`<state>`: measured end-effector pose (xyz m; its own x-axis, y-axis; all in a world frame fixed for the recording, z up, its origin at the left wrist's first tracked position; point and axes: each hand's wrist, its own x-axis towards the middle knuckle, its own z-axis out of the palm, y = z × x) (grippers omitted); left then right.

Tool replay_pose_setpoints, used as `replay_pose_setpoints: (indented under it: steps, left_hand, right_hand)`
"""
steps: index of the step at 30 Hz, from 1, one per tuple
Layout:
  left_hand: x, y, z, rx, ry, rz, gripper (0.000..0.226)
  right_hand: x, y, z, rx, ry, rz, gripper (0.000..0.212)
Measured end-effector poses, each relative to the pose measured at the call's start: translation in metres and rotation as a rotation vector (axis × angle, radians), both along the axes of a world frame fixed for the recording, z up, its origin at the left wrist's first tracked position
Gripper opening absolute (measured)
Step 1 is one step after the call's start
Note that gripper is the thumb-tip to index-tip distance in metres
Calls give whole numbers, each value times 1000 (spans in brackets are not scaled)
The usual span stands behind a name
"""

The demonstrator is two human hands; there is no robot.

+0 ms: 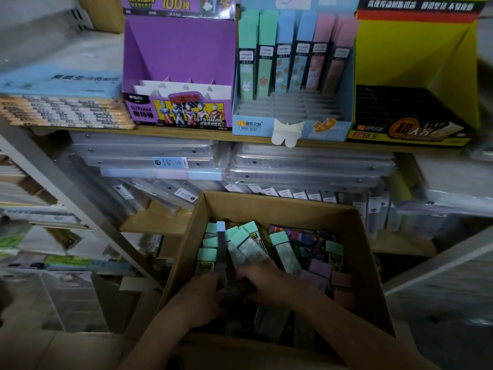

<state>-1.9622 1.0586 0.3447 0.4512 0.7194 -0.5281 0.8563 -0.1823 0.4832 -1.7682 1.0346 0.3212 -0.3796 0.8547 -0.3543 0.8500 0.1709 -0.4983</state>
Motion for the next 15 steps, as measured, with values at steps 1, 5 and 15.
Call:
replay_pose_setpoints:
  steps: [1,5,15]
  left_hand:
    - [1,-1,0,29,37,-10,30]
    - [3,0,-3,74,92,-24,27]
    - [-6,4,8,-2,-159,92,18]
  right_hand:
    - [0,0,0,-6,8,-8,49]
    - [2,-1,-2,-28,53,-10,34]
    - [3,-4,0,55,151,-36,35]
